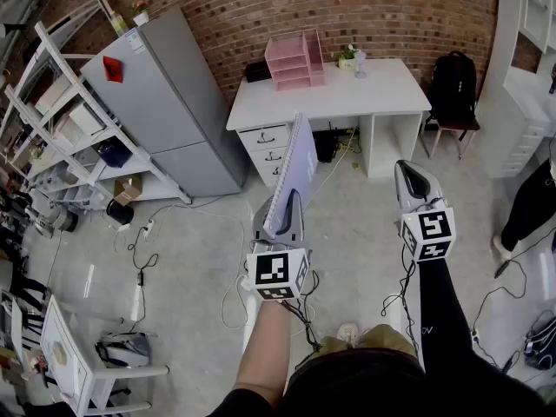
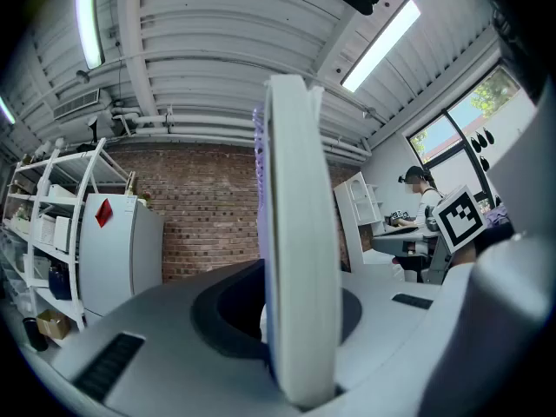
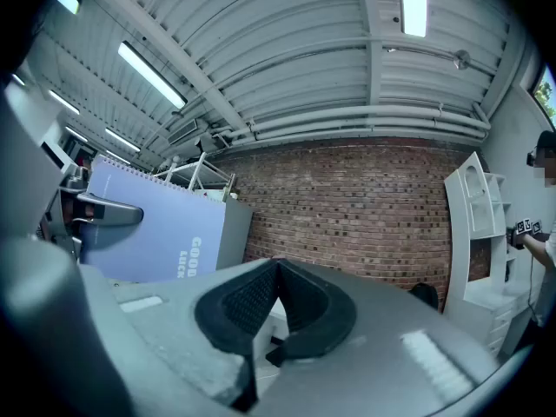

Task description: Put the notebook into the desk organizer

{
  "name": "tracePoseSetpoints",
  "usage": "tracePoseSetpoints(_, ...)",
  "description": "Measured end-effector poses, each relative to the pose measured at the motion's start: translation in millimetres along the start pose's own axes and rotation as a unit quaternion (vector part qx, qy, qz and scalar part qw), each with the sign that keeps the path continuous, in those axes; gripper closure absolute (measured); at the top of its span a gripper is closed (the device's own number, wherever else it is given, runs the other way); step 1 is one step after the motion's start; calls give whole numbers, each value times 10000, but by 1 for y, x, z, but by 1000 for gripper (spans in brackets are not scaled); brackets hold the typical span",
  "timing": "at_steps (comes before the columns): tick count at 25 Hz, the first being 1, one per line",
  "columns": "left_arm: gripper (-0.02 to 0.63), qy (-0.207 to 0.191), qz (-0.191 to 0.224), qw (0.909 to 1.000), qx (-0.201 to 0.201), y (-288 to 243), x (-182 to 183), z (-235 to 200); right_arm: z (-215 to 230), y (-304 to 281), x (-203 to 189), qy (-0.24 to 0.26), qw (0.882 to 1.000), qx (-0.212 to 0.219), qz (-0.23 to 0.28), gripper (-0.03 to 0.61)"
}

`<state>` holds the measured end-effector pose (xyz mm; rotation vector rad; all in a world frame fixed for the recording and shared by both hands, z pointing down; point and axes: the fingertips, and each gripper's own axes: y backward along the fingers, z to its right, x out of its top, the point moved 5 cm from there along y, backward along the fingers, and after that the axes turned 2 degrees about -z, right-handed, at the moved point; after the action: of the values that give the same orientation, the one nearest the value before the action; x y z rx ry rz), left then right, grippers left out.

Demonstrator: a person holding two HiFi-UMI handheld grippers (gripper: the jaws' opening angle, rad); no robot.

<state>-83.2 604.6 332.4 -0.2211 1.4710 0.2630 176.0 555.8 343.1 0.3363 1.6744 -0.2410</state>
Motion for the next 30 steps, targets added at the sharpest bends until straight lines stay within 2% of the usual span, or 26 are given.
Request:
tracePoseSetpoints(9, 568, -143, 35, 9999, 0, 0, 1, -7, -1, 4, 6, 67, 9999, 52, 94, 578)
tracePoseSetpoints(16, 568, -84, 36, 10000, 39, -4, -3, -14, 6, 5, 6, -119, 9997, -19, 218, 578)
tracePoseSetpoints(23, 568, -92, -14, 10000, 2, -33, -8, -19, 13, -22, -7, -194, 9997, 31, 146, 578)
tracePoseSetpoints(30, 568, -63, -87, 9999, 49, -88, -12, -27, 40, -71, -25, -292, 9996, 21, 12, 578)
